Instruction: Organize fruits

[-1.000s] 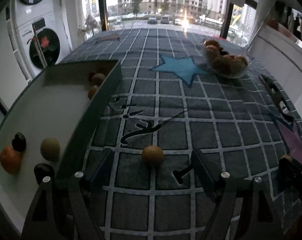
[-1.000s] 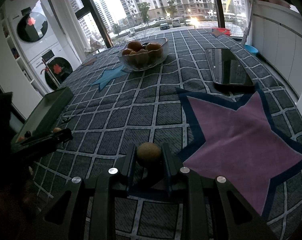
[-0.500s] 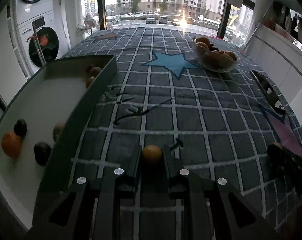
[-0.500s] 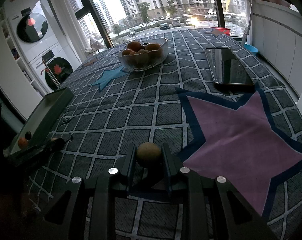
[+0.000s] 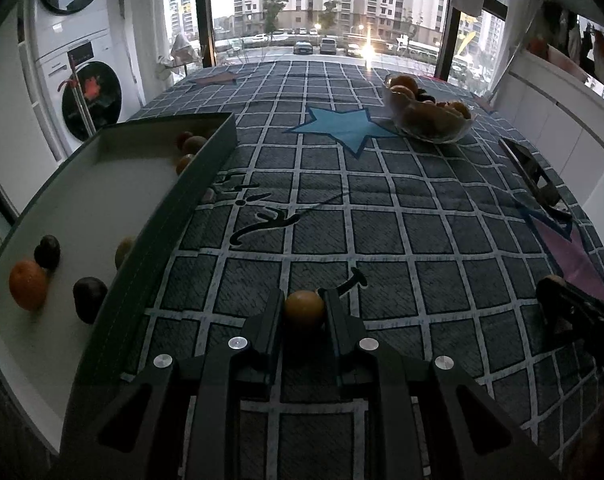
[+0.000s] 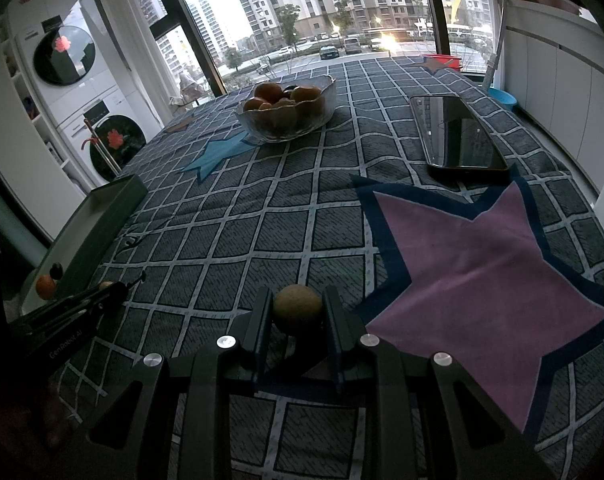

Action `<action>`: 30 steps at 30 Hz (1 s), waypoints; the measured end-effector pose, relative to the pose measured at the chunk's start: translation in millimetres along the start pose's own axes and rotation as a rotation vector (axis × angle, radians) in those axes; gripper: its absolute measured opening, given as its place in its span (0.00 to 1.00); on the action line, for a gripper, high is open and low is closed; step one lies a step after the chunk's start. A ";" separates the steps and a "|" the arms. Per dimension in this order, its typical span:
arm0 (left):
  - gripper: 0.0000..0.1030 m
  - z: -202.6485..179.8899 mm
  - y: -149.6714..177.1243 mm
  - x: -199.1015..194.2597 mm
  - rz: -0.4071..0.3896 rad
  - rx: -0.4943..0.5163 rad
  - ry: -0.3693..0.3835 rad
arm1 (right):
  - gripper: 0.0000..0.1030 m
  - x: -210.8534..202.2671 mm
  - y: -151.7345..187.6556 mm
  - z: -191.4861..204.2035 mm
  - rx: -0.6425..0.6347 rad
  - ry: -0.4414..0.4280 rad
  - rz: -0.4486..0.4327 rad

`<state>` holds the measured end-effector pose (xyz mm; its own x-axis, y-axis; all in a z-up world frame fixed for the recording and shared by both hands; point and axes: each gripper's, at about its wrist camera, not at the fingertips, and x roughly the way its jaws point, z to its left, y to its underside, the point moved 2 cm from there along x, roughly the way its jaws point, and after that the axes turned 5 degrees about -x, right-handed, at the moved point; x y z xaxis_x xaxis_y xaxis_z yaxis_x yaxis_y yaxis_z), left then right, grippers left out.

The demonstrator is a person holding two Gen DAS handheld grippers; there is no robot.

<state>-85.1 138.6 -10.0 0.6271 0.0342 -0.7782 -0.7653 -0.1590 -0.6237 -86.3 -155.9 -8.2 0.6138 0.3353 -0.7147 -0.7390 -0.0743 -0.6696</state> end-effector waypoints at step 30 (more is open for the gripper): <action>0.21 1.3 2.3 -0.9 -0.030 -0.003 -0.003 | 0.27 -0.2 0.3 -1.2 0.002 0.000 -0.001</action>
<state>-87.6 139.5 -10.8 0.6493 0.0417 -0.7594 -0.7458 -0.1609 -0.6465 -86.3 -157.1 -8.5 0.6145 0.3350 -0.7143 -0.7392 -0.0720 -0.6697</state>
